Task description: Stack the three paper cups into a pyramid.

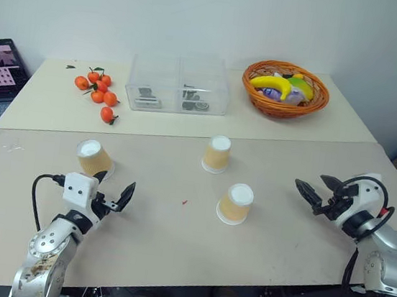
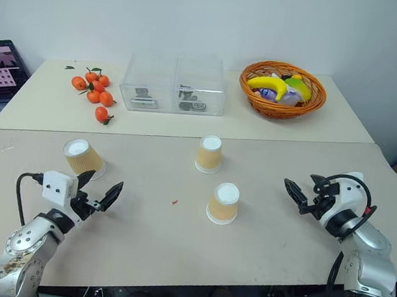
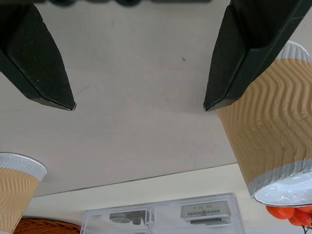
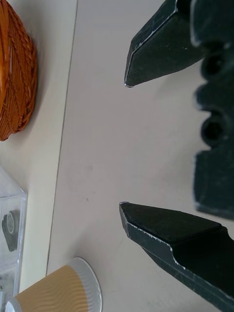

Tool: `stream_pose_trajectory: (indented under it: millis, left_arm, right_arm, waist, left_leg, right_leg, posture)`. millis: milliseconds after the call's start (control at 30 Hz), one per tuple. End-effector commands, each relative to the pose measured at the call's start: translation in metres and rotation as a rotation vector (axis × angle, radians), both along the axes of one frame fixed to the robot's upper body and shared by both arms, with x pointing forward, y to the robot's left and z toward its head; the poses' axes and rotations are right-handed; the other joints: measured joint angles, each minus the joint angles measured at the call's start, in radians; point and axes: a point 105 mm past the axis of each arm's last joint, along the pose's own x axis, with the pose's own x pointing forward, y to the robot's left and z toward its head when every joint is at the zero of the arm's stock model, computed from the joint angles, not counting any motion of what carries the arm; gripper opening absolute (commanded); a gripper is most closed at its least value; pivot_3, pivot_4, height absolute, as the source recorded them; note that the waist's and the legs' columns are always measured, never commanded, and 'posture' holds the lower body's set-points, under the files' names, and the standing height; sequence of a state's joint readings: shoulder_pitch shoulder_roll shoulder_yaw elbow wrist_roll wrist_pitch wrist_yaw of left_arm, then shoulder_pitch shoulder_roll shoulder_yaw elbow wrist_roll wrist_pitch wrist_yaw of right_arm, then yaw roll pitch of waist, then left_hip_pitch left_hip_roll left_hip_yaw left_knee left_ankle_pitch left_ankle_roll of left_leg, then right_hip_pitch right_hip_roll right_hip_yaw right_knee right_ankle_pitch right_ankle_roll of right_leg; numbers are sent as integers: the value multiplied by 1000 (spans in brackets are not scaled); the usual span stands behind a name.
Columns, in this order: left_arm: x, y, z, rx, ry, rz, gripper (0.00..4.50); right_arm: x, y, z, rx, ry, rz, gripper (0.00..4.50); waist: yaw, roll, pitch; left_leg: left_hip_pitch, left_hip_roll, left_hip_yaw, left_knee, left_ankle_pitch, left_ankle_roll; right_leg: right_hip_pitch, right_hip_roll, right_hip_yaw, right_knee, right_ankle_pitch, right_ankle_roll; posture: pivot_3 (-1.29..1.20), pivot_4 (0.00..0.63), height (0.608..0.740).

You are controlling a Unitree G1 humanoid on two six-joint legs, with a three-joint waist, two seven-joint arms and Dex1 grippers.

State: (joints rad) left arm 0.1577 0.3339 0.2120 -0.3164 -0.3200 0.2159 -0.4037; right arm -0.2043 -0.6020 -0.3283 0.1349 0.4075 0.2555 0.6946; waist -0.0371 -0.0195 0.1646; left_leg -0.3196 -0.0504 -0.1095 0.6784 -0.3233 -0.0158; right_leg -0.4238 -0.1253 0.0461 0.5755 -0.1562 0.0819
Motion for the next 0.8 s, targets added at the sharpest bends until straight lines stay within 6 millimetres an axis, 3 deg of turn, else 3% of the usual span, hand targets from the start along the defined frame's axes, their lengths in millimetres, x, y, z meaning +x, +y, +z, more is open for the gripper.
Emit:
stream_pose_trajectory:
  millis: [33,167,367,500,600,800]
  left_arm:
    - [8,-14,16,42,-68,-116,4500]
    - [19,-34,18,78,-48,-329,4500]
    - [23,-71,23,112,21,-595,4500]
    - [23,-87,30,156,6,-711,4500]
    - [29,-101,38,183,-25,-770,4500]
    - [34,-100,39,221,-37,-762,4500]
  right_arm:
    - [-16,-6,15,-69,-36,30,4462]
    - [-50,6,6,-188,51,179,4462]
    - [-91,21,-2,-231,174,334,4462]
    - [-96,38,3,-234,157,376,4462]
    - [-87,62,14,-197,73,387,4462]
    - [-82,83,11,-156,57,407,4462]
  waist:
    - [1,0,0]
    - [34,2,0]
    - [18,0,2]
    - [11,-1,2]
    - [19,-1,2]
    - [22,-1,2]
  left_leg:
    - [0,0,0,0,0,0]
    - [2,0,-2,0,0,0]
    - [-1,-2,0,1,-1,0]
    - [0,-1,0,1,-1,0]
    - [0,-1,0,1,-1,0]
    - [0,-1,0,1,-1,0]
  right_leg:
    - [0,0,0,0,0,0]
    - [-1,-1,-4,1,0,-2]
    - [1,-2,-1,0,-3,4]
    - [1,-2,-1,1,-4,4]
    - [1,-2,-2,1,-4,5]
    - [-1,-2,-1,1,-3,2]
  posture:
    - [0,150,738]
    - [0,150,738]
    - [0,150,738]
    - [0,150,738]
    - [0,150,738]
    - [0,150,738]
